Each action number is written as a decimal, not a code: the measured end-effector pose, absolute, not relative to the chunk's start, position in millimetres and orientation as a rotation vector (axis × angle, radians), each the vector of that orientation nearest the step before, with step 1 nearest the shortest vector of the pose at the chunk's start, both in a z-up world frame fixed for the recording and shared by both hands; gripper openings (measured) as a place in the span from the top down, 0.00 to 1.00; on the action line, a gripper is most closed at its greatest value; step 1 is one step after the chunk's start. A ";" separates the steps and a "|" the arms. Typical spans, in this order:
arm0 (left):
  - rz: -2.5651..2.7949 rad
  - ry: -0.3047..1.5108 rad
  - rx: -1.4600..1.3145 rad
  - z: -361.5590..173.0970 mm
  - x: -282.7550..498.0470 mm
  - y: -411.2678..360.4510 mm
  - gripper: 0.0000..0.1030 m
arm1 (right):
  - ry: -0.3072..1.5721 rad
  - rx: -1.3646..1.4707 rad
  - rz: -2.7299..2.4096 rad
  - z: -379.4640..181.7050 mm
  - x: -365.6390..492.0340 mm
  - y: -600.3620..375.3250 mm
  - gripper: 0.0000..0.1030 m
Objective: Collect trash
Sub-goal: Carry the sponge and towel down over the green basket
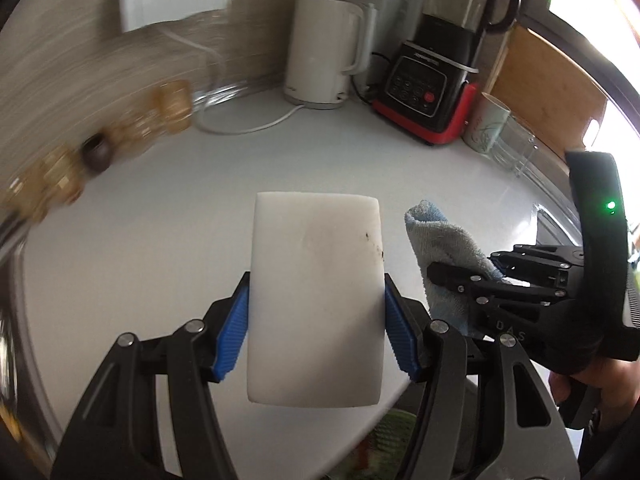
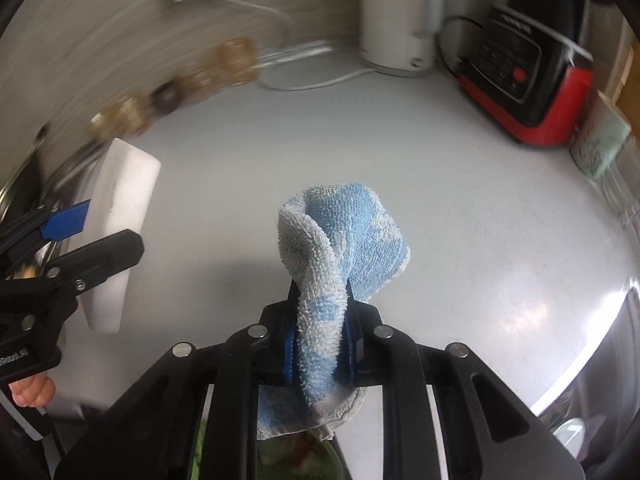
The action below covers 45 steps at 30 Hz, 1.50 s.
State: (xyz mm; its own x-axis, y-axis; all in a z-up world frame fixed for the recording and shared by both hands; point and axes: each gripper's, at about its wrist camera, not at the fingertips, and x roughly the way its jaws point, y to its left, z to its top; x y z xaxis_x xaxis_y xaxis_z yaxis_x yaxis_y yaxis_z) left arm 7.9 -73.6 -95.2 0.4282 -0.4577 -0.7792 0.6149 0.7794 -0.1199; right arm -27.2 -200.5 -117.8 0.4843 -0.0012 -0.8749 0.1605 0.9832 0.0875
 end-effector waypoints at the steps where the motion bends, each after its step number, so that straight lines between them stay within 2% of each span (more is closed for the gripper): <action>1: -0.663 0.908 0.183 -94.5 -0.8 -70.3 0.43 | 1.062 0.148 -0.083 -114.9 -34.2 -196.2 0.82; 6: -0.601 0.943 0.122 -95.7 -55.7 -40.7 0.43 | 1.054 0.094 -0.013 -101.2 -77.2 -174.8 0.82; 17: -0.688 1.012 0.193 -126.7 -147.1 2.3 0.42 | 1.055 0.128 -0.065 -102.4 -167.6 -132.0 0.82; 28: -0.802 1.244 0.351 -258.4 -194.1 -8.2 0.42 | 1.105 0.209 -0.194 -117.1 -243.2 -117.4 0.81; 33: -0.832 1.339 0.411 -306.8 -204.5 -22.5 0.33 | 1.118 0.221 -0.202 -122.5 -250.4 -118.2 0.81; 38: -0.802 1.344 0.404 -308.0 -203.5 -23.3 0.22 | 1.127 0.230 -0.174 -129.2 -244.9 -122.3 0.81; 43: -0.704 1.297 0.342 -278.6 -185.0 -12.0 0.21 | 1.141 0.205 -0.107 -148.3 -234.1 -121.7 0.81; 45: -0.650 1.257 0.331 -262.6 -182.8 -1.5 0.17 | 1.163 0.191 -0.083 -160.4 -230.5 -119.3 0.81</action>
